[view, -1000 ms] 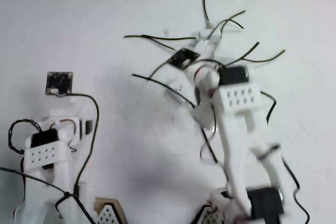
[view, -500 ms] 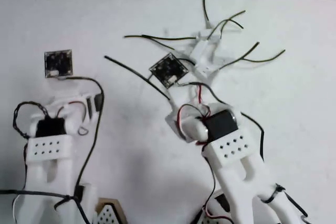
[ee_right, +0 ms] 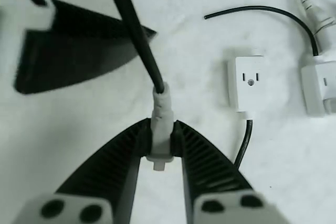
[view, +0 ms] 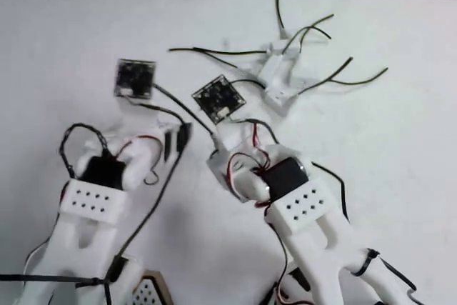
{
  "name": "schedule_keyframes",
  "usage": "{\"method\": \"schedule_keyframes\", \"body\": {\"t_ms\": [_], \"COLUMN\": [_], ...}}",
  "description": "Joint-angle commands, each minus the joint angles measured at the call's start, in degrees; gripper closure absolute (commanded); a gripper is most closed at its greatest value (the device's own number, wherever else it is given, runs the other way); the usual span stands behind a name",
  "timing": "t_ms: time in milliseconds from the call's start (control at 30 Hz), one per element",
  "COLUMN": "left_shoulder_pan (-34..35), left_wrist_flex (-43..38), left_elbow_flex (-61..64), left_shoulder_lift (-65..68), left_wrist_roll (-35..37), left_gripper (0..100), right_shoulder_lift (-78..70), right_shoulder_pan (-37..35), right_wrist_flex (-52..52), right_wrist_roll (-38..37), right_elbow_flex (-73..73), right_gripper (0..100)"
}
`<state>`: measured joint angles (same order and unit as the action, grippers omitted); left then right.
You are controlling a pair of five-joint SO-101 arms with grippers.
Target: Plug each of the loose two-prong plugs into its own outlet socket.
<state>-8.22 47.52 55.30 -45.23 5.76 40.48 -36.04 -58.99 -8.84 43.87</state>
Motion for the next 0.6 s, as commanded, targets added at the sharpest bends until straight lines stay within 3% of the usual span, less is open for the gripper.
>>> {"method": "schedule_keyframes", "body": {"t_ms": [0, 567], "left_shoulder_pan": [-4.88, -8.92], "left_wrist_flex": [-0.09, 0.26], "left_elbow_flex": [-3.08, -3.08], "left_shoulder_lift": [-1.71, -1.71], "left_wrist_roll": [0.62, 0.62], "left_gripper": [75, 75], "right_shoulder_lift": [1.89, 1.36], "right_shoulder_pan": [-1.54, -1.71], "right_wrist_flex": [0.57, 4.18], "right_wrist_roll": [0.44, 0.0], "right_elbow_flex": [-0.26, 3.08], "right_gripper": [98.1, 98.2]}}
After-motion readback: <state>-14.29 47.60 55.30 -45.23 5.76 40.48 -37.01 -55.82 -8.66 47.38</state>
